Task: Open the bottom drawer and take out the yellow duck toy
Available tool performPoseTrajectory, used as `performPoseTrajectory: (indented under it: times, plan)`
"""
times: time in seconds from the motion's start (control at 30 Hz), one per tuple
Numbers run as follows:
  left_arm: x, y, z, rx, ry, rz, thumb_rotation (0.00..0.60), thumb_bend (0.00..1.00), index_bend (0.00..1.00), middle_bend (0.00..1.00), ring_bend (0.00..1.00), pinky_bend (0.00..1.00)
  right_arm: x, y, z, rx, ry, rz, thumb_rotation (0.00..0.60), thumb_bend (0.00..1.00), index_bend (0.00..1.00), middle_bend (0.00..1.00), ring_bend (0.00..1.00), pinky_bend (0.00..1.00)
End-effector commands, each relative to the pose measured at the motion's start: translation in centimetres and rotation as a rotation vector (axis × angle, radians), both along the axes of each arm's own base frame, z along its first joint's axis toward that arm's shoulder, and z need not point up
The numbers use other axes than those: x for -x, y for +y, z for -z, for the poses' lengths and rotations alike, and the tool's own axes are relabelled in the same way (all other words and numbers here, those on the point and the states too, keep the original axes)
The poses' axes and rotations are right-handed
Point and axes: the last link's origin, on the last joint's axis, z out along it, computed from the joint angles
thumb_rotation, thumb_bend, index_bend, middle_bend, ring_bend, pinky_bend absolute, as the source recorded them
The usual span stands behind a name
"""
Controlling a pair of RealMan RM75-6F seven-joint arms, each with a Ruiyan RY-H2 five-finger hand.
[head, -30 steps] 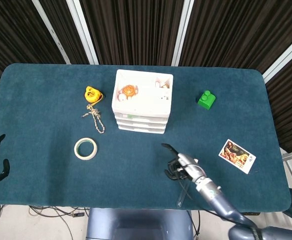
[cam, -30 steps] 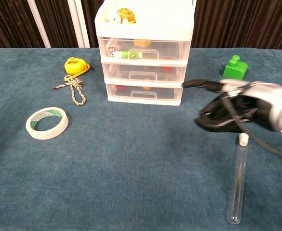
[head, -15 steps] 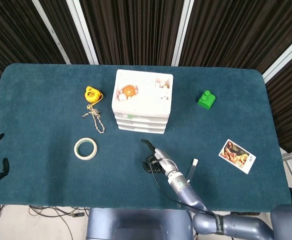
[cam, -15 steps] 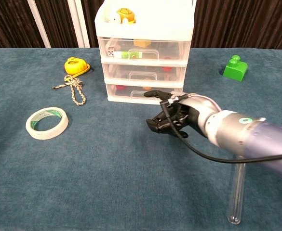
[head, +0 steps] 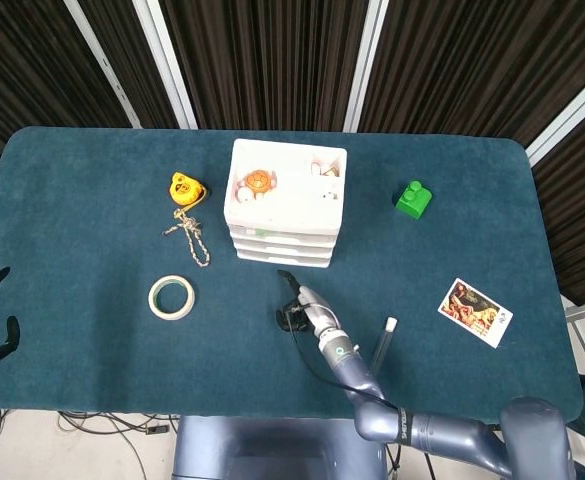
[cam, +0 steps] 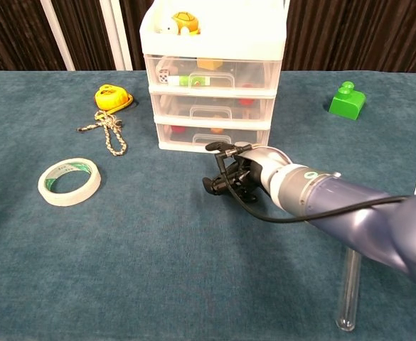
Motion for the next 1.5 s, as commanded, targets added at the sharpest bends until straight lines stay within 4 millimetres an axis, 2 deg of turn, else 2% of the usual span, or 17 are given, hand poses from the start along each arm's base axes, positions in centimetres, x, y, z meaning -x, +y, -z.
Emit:
performPoseTrajectory:
  times: [0.03, 0.3, 0.73, 1.5]
  plan:
    - [0.1, 0.0, 0.0, 0.0, -0.004, -0.006, 0.6, 0.58, 0.04, 0.0, 0.0, 0.0, -0.4, -0.6, 0.4, -0.014, -0.007, 0.024, 0.6, 0.58, 0.04, 0.88, 0.89, 0.97]
    - [0.2, 0.1, 0.0, 0.008, -0.003, -0.013, 0.6, 0.58, 0.04, 0.0, 0.0, 0.0, -0.6, -1.8, 0.6, -0.051, -0.029, 0.048, 0.6, 0.59, 0.04, 0.94, 0.95, 1.0]
    - [0.2, 0.1, -0.1, 0.002, -0.004, -0.013, 0.6, 0.58, 0.04, 0.0, 0.0, 0.0, -1.2, -2.1, 1.5, -0.088, -0.064, 0.068, 0.6, 0.61, 0.02, 0.96, 0.98, 1.0]
    - [0.3, 0.2, -0.3, -0.007, -0.003, -0.023, 0.6, 0.58, 0.04, 0.0, 0.0, 0.0, -0.8, -3.1, 1.1, -0.042, -0.089, 0.133, 0.6, 0.64, 0.02, 0.99, 0.99, 1.0]
